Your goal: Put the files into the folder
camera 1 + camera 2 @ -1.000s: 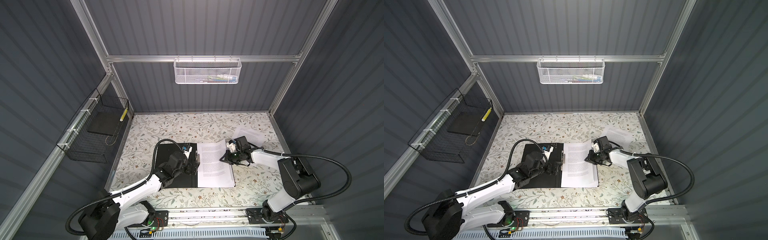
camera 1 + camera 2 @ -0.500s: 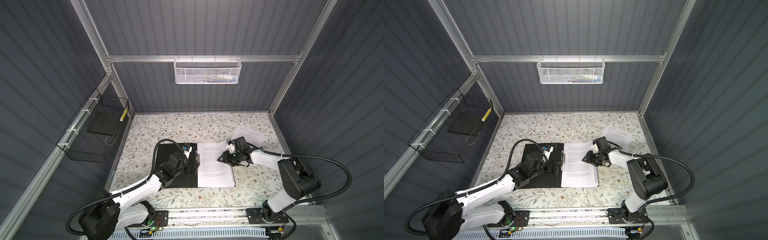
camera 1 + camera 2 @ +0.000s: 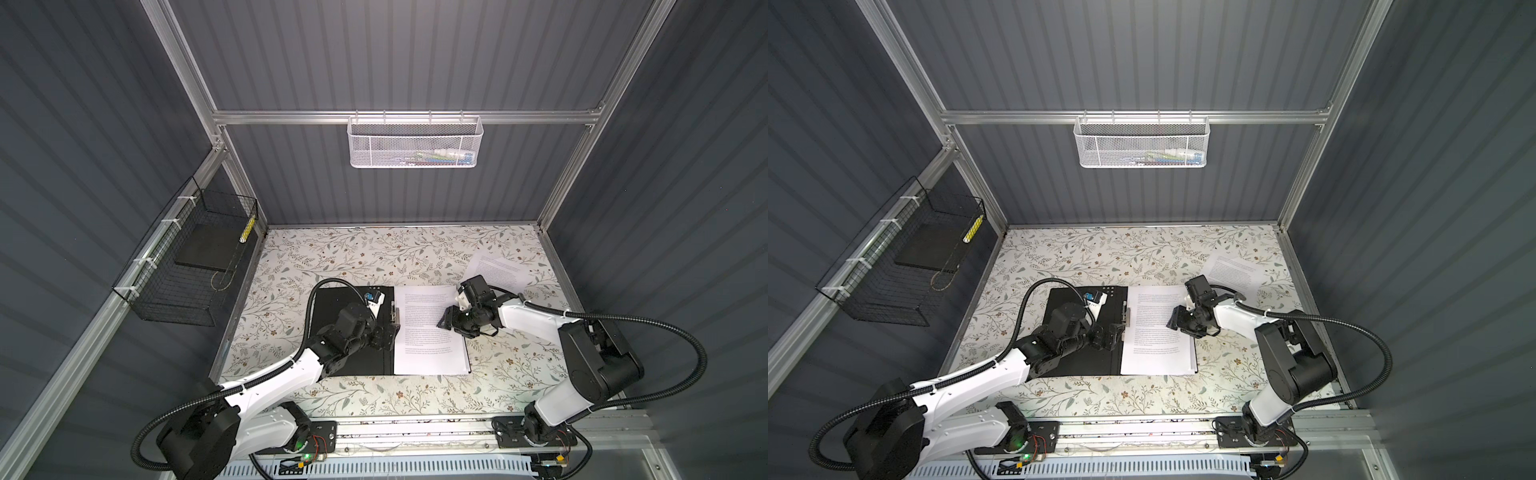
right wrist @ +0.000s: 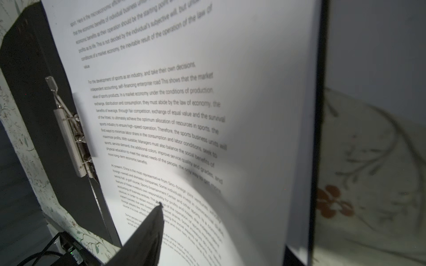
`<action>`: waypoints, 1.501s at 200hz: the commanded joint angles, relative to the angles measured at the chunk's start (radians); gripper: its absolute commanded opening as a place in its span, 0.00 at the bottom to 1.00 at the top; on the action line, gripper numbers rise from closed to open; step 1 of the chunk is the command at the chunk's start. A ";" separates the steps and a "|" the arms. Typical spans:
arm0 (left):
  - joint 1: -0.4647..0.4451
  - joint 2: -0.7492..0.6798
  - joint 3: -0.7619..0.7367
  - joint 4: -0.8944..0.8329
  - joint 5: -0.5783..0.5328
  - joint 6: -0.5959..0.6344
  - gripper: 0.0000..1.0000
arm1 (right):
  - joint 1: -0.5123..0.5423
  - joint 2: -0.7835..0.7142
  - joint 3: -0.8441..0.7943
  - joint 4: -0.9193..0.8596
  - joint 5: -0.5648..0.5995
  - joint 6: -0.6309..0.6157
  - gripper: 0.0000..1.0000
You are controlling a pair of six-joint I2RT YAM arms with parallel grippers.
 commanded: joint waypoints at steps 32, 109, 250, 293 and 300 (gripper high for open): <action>0.001 -0.004 0.018 -0.004 0.008 -0.014 1.00 | 0.013 0.022 0.080 -0.115 0.114 -0.043 0.62; 0.000 0.004 0.019 -0.002 0.008 -0.014 1.00 | 0.016 0.071 0.143 -0.136 0.146 -0.070 0.62; 0.001 0.001 0.023 0.004 0.004 -0.027 1.00 | -0.008 0.001 0.172 -0.170 0.247 -0.110 0.91; 0.000 -0.025 0.005 0.033 0.015 -0.032 1.00 | -0.205 -0.036 0.186 -0.143 0.231 -0.153 0.99; 0.000 -0.024 0.004 0.039 0.021 -0.035 1.00 | -0.256 -0.025 0.197 -0.132 0.219 -0.155 0.99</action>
